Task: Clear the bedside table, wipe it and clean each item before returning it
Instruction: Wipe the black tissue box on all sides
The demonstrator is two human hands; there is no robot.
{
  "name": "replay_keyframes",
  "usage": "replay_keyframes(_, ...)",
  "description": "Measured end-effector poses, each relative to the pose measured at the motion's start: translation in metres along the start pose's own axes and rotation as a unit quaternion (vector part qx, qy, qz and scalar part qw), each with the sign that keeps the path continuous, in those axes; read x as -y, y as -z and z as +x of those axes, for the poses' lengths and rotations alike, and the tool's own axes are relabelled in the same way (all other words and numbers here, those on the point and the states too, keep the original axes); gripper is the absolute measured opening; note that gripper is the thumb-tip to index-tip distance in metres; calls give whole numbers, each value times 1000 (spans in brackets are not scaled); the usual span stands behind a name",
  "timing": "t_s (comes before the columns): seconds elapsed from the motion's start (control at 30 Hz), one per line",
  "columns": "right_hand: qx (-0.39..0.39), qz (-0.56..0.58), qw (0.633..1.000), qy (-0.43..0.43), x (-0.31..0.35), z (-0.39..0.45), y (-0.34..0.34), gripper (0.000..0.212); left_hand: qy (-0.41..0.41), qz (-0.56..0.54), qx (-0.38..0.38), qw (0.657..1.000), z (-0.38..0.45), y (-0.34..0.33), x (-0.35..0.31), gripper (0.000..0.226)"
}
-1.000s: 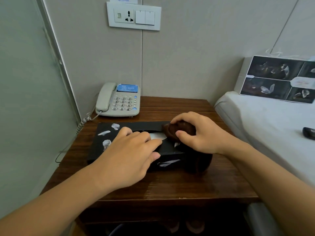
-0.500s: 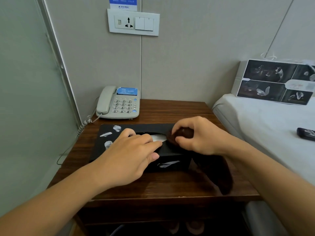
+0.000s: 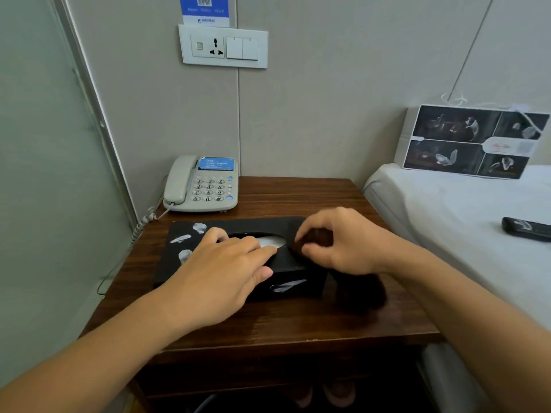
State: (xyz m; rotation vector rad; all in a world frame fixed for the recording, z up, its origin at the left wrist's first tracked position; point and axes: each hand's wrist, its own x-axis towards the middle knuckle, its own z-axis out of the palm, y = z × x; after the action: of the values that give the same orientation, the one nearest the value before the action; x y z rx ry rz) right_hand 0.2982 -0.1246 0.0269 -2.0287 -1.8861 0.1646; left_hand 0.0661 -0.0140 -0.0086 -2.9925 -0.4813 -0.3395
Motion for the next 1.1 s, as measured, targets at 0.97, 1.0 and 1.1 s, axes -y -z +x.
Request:
replay_keyframes(0.97,-79,0,993,-87,-30,-15,11,34,-14,123,232,965,77,70,69,111)
replay_keyframes(1.0,-73,-3,994,-84,-30,-16,9,33,-50,167,244,954,80,69,75,121)
replay_keyframes(1.1,-71,6,994,-85,-33,-17,6,32,-145,242,269,921,86,65,92,134)
